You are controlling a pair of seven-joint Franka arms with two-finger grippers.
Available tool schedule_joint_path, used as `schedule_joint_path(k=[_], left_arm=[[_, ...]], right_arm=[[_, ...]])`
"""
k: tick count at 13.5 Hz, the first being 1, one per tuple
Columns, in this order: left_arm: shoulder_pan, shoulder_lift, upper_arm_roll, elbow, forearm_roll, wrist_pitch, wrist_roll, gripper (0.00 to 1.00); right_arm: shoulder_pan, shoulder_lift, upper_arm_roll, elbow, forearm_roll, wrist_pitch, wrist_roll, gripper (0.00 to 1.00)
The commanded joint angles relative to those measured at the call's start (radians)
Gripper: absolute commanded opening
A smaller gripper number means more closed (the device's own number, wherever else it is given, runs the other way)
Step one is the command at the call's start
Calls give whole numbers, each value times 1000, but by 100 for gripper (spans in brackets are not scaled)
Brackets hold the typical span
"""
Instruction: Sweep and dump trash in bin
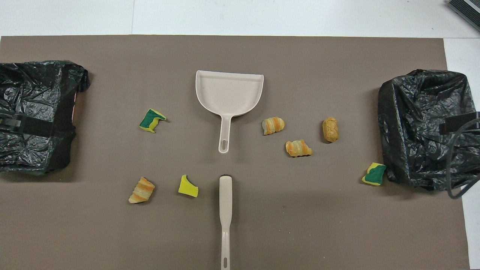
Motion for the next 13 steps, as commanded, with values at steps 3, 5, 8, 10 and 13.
schedule_joint_path(k=[3,5,8,10,13], left_arm=[[12,8,-1,27,-13,-13,13,100],[12,4,-1,25,-9,-5,10,100],[12,-5,-2,15,-4,-1,7,100],[12,-6,-2,15,-4,-15,4,100],[14,-6,-2,15,-4,-16,7,100]], right_arm=[[-6,-34,13,-37,6,-10,20,100],[-6,-34,13,-37,6,-10,20,100],[-12,-34,13,-37,6,-15,18,100],[-17,-34,11,-39,7,-17,18,100],[-18,-37,11,-42,7,-17,18,100]])
